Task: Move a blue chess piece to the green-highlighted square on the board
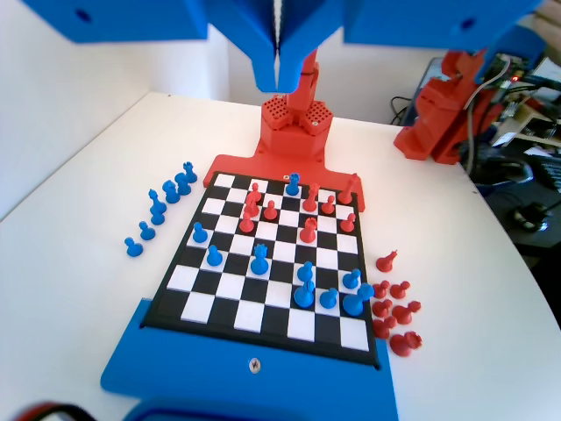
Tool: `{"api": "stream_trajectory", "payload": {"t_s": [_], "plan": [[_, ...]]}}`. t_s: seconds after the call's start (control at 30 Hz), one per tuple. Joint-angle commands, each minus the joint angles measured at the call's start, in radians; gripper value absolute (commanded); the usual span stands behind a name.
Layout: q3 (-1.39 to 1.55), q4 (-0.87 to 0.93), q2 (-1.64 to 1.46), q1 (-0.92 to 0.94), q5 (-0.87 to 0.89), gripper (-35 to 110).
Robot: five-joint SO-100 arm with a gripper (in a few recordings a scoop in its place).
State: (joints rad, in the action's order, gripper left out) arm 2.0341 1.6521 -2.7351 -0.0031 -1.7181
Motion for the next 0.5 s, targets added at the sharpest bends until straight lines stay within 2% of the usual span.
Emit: {"api": "stream_trajectory", "payload": {"t_s": [0.0,0.47], "plan": [[0.028,-0.003,-0.058,-0.008,-0.003,2],[0.143,-0.055,-0.225,-0.002,-0.011,3]]}}
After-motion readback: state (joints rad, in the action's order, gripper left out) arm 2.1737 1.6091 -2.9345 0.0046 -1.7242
